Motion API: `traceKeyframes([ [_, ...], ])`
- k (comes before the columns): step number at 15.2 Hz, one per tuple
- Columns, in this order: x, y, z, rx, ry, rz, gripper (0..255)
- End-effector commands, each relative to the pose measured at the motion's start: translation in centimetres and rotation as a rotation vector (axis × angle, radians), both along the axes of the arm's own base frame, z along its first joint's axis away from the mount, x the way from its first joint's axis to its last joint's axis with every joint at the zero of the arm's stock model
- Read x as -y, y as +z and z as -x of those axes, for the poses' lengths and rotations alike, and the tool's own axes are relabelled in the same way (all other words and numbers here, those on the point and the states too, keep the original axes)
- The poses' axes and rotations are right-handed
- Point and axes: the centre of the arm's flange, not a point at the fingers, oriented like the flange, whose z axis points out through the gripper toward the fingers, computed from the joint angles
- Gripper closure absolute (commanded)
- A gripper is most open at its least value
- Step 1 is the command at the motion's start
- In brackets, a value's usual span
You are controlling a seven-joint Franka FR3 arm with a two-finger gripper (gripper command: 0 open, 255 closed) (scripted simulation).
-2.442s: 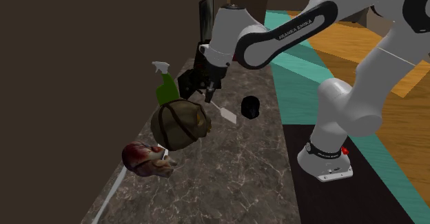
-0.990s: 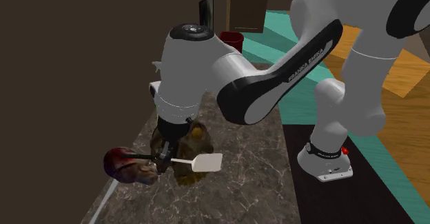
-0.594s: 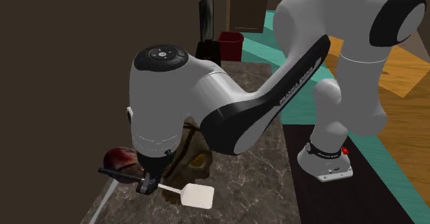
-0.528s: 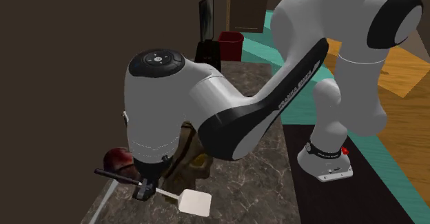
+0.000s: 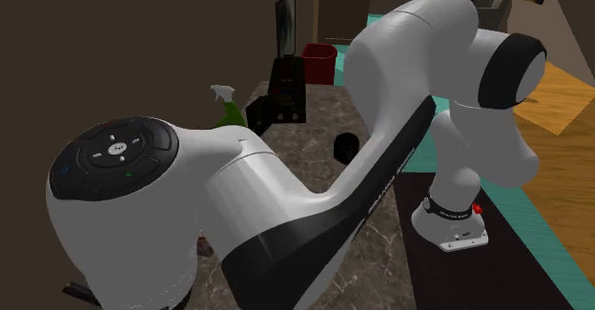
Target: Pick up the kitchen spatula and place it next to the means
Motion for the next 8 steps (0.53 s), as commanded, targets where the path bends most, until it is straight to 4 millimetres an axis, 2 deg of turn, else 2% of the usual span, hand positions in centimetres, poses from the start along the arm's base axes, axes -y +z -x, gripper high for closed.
traceKeyframes([
  [1, -1.6, -0.5, -0.5, 0.000, -0.002, 0.000, 255],
  [8, -1.6, -4.2, -0.5, 0.000, -0.002, 0.000, 255],
])
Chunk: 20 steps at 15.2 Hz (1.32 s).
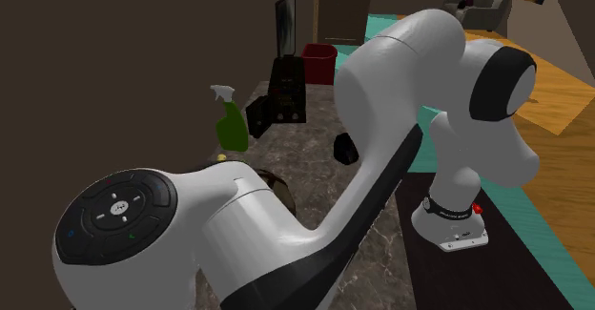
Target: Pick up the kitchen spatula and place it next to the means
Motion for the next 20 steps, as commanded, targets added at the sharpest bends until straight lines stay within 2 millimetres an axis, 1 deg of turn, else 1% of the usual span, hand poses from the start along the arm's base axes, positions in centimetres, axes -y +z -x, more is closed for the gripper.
traceKeyframes([
  [1, 0.0, -1.0, 0.0, 0.000, 0.000, 0.000, 255],
  [11, 0.0, -6.3, 0.0, 0.000, 0.000, 0.000, 255],
  [12, 0.0, -6.6, 0.0, 0.000, 0.000, 0.000, 255],
  [20, 0.0, -6.6, 0.0, 0.000, 0.000, 0.000, 255],
])
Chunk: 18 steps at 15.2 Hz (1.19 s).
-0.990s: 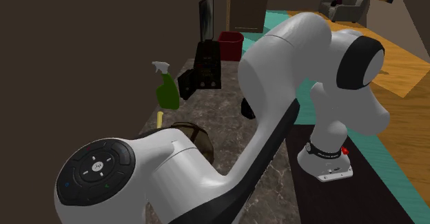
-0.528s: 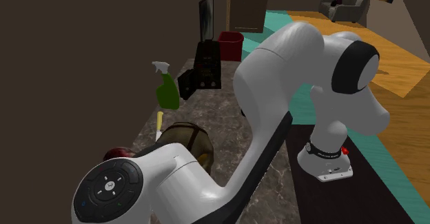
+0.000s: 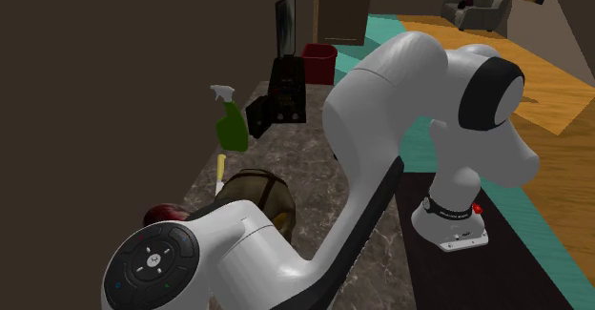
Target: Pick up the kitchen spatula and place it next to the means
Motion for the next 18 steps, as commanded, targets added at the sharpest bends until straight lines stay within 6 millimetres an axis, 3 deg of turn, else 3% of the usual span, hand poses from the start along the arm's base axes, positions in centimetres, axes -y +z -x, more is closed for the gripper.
traceKeyframes([
  [1, 0.0, 0.0, 0.0, 0.000, 0.000, 0.000, 0],
  [6, 0.0, 0.0, 0.0, 0.000, 0.000, 0.000, 0],
  [10, -0.2, 4.9, 1.2, 0.000, 0.000, 0.000, 0],
  [18, -0.2, 4.9, 1.2, 0.000, 0.000, 0.000, 0],
])
